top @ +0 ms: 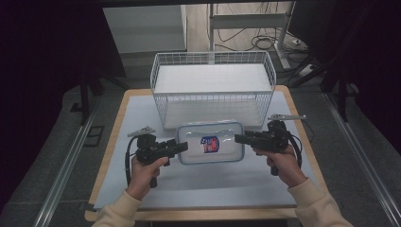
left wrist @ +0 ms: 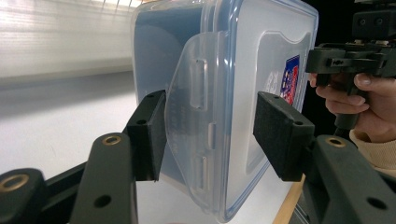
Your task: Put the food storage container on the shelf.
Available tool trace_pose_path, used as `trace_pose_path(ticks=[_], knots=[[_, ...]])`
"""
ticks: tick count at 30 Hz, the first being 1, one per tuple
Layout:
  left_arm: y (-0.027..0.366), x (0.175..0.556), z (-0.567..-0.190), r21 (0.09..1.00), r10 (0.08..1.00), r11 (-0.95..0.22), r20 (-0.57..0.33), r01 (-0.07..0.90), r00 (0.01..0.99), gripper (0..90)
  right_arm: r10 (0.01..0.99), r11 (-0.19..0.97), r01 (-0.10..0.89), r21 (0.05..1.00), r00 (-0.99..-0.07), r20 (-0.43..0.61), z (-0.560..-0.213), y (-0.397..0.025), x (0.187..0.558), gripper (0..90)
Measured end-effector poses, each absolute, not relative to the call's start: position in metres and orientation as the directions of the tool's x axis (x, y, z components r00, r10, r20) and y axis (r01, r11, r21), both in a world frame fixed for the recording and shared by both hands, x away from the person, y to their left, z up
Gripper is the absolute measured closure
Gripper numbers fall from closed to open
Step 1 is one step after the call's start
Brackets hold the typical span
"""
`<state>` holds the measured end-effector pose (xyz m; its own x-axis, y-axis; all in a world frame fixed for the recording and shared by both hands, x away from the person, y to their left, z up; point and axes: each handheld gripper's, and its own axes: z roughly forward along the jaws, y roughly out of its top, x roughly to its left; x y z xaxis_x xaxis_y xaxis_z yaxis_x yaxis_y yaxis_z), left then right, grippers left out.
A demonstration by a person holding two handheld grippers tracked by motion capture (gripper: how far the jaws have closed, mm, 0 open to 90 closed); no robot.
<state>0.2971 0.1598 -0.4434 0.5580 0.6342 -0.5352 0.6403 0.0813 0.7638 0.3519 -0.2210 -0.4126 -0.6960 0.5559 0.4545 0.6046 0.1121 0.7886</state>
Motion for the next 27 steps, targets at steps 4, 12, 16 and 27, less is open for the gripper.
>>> trace_pose_path(ticks=[4, 12, 16, 27], knots=[[0.159, 0.3, -0.438, 0.762, 0.631, 0.085, -0.539, 0.642, 0.557, 45.6, 0.556, 0.112, 0.598, 0.794, -0.7, 0.448, -0.408, -0.222, 0.353, 52.6], [0.157, 0.307, -0.425, 0.772, 0.634, 0.083, -0.529, 0.631, 0.564, 45.5, 0.558, 0.1, 0.582, 0.807, -0.704, 0.439, -0.398, -0.224, 0.358, 52.5], [0.157, 0.312, -0.418, 0.778, 0.635, 0.08, -0.522, 0.623, 0.57, 45.5, 0.558, 0.094, 0.575, 0.813, -0.707, 0.435, -0.392, -0.225, 0.361, 52.5], [0.156, 0.321, -0.398, 0.796, 0.637, 0.076, -0.503, 0.601, 0.585, 45.5, 0.561, 0.086, 0.561, 0.823, -0.71, 0.426, -0.375, -0.226, 0.367, 52.5]])
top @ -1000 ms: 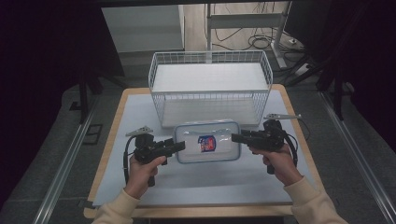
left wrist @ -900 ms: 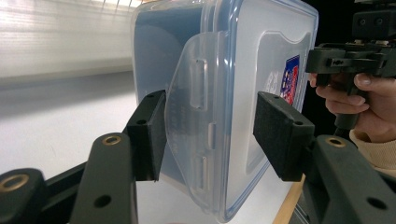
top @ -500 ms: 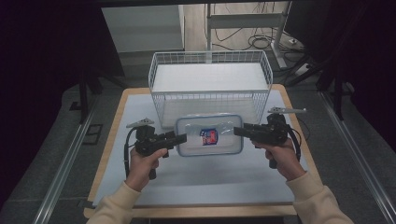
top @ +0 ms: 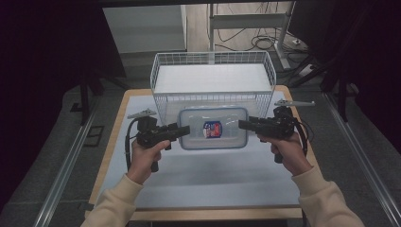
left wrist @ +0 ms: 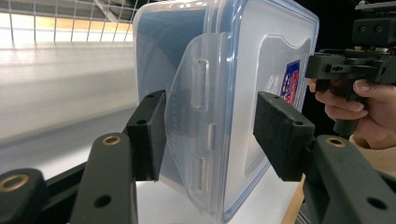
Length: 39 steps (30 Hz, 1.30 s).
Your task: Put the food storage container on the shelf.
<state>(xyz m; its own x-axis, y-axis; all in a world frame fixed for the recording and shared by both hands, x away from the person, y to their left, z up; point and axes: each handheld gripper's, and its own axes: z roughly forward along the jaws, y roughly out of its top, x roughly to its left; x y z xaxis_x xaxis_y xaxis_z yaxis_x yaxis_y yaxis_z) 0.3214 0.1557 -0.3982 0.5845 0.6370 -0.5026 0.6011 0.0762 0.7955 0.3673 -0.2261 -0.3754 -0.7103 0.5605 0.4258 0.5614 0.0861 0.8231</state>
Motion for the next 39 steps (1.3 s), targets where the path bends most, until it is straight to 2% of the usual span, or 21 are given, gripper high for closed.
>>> trace_pose_path(ticks=[39], knots=[[0.159, 0.369, -0.338, 0.829, 0.644, 0.072, -0.463, 0.555, 0.609, 45.6, 0.556, 0.056, 0.527, 0.848, -0.722, 0.412, -0.32, -0.223, 0.412, 52.4]])
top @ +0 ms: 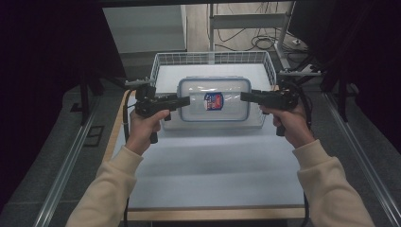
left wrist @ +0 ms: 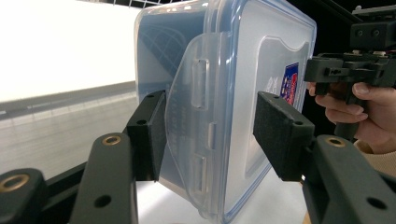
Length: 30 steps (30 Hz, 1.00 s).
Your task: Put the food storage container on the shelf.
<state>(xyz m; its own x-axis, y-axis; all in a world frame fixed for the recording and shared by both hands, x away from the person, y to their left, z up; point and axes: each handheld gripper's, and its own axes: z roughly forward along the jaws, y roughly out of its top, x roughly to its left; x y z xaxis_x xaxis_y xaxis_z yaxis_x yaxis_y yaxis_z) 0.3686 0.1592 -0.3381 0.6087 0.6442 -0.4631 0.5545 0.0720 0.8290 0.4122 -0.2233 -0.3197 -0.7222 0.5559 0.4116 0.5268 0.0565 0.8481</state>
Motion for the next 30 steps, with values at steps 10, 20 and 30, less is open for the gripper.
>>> trace_pose_path(ticks=[10, 20, 30], knots=[[0.161, 0.381, -0.332, 0.827, 0.645, 0.075, -0.466, 0.557, 0.606, 45.6, 0.558, 0.056, 0.535, 0.843, -0.717, 0.418, -0.314, -0.221, 0.425, 52.4], [0.161, 0.396, -0.321, 0.829, 0.642, 0.071, -0.464, 0.555, 0.611, 45.5, 0.564, 0.058, 0.533, 0.844, -0.715, 0.413, -0.302, -0.221, 0.437, 52.3], [0.159, 0.408, -0.313, 0.828, 0.651, 0.063, -0.457, 0.557, 0.606, 45.3, 0.557, 0.036, 0.529, 0.848, -0.715, 0.422, -0.297, -0.223, 0.451, 52.4]])
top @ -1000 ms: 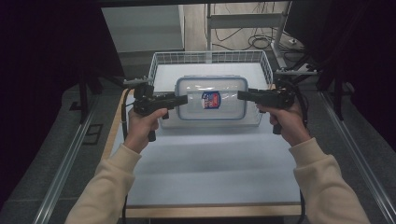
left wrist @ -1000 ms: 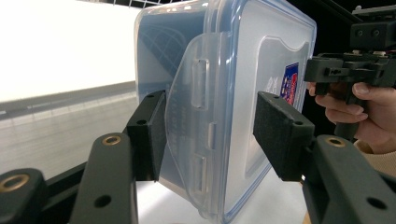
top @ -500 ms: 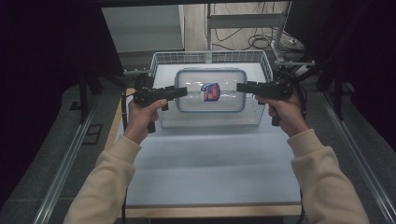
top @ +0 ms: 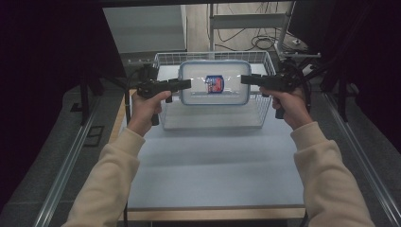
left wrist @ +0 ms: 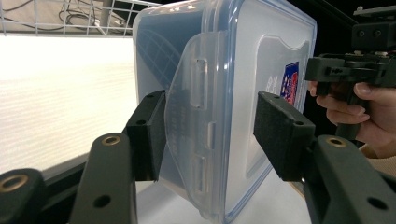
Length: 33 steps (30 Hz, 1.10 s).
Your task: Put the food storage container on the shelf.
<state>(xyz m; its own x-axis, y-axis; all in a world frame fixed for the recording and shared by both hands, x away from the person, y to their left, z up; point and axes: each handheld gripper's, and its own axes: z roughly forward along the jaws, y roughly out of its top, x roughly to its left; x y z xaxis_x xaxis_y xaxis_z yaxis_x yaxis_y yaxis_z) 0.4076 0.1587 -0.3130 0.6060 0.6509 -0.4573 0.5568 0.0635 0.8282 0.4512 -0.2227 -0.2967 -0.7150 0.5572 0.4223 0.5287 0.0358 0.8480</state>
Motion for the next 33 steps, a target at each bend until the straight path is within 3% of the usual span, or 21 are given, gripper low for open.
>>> trace_pose_path(ticks=[18, 33], knots=[[0.157, 0.454, -0.306, 0.812, 0.65, 0.059, -0.472, 0.58, 0.596, 45.1, 0.577, -0.001, 0.577, 0.817, -0.667, 0.472, -0.29, -0.225, 0.492, 52.1], [0.156, 0.486, -0.317, 0.76, 0.649, 0.106, -0.542, 0.641, 0.535, 40.9, 0.624, -0.024, 0.628, 0.778, -0.599, 0.502, -0.293, -0.217, 0.517, 51.1]])
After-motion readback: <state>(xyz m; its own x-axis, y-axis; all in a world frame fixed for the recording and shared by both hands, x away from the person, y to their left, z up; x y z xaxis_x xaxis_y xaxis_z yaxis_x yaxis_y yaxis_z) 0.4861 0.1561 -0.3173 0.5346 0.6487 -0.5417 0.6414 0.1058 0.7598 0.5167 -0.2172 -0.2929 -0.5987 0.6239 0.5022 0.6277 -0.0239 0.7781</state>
